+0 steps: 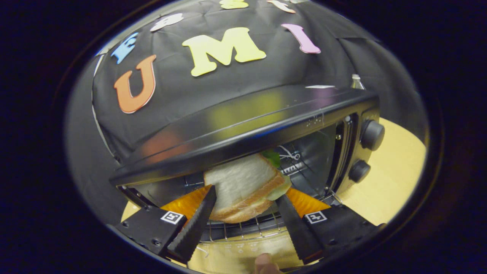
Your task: Open the toaster oven, put the food inside, and close the toaster oven door.
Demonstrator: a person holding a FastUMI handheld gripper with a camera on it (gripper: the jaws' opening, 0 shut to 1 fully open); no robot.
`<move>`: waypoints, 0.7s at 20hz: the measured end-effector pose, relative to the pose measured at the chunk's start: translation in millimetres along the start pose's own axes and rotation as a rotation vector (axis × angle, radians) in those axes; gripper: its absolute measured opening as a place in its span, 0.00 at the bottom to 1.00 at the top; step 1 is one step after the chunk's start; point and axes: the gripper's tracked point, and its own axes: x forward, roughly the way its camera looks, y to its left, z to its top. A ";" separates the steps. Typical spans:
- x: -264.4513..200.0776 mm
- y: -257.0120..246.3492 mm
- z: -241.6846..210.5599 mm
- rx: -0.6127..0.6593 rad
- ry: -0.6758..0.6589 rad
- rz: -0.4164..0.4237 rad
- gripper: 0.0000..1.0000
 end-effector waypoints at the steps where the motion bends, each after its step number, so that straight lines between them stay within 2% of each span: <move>1: -3.6 0.2 -2.8 -0.040 0.004 -0.001 1.00; 4: -8.7 3.3 -1.6 -0.058 0.001 0.023 1.00; 7: -21.3 14.1 7.5 0.035 -0.025 0.123 1.00; 9: -32.1 12.1 14.1 0.076 -0.053 0.155 1.00; 14: -59.0 0.2 -10.0 0.039 0.005 0.123 1.00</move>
